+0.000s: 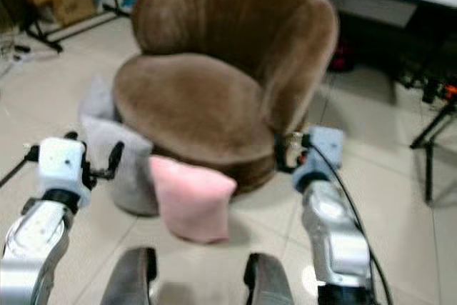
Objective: Move the pillow to the sofa from floor
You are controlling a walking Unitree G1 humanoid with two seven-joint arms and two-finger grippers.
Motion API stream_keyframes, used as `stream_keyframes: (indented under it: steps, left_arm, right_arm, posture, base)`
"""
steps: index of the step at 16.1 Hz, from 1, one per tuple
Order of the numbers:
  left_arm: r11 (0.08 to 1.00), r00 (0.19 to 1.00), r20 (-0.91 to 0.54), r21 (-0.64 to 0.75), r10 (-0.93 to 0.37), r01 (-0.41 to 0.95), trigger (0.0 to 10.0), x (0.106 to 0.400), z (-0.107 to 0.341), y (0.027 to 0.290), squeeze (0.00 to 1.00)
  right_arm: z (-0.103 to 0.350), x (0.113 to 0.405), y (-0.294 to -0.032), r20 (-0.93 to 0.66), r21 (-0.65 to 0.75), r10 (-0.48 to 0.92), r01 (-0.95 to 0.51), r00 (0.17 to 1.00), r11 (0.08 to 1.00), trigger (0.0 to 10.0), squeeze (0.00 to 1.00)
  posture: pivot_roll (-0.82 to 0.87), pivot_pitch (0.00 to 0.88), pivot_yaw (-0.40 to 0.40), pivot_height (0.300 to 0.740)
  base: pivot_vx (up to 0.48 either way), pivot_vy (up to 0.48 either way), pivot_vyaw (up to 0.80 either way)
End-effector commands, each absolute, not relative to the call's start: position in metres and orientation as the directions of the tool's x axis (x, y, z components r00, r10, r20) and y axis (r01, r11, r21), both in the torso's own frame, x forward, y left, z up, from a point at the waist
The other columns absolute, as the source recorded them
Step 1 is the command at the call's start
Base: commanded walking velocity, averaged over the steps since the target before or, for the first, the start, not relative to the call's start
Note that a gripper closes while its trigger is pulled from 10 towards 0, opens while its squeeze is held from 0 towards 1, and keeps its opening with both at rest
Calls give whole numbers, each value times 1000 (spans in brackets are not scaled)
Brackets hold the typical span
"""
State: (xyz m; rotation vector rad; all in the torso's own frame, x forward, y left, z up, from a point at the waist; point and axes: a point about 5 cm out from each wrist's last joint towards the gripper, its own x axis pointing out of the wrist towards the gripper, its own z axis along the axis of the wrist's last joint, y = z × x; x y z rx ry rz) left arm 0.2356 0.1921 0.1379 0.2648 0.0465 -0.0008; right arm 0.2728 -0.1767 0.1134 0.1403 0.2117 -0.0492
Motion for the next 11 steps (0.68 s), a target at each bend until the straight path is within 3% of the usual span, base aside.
stream_keyframes:
  steps: [1, 3, 9, 11]
  left_arm:
    - [956, 999, -33, 292, 34, -23, 10000, 236, 141, 197, 0]
    - [965, 999, -35, 262, 18, -8, 10000, 237, 143, 199, 0]
    - [966, 999, -32, 259, 5, 4, 10000, 238, 145, 198, 0]
    - [966, 999, -37, 258, -1, 10, 10000, 237, 145, 197, 0]
  right_arm:
    - [112, 273, -174, -218, 139, -32, 63, 975, 988, 10000, 0]
    - [111, 274, -172, -217, 124, -20, 48, 976, 991, 10000, 0]
    - [115, 275, -170, -196, 93, -12, 31, 980, 995, 10000, 0]
    - [112, 274, -171, -216, 102, -31, 54, 976, 993, 10000, 0]
  posture:
    - [130, 0, -72, 595]
    - [130, 0, -72, 595]
    - [135, 0, -68, 595]
    - [137, 0, -70, 595]
  base:
    - [0, 0, 0]
    - [0, 0, 0]
    - [226, 0, 800]
    - [281, 0, 0]
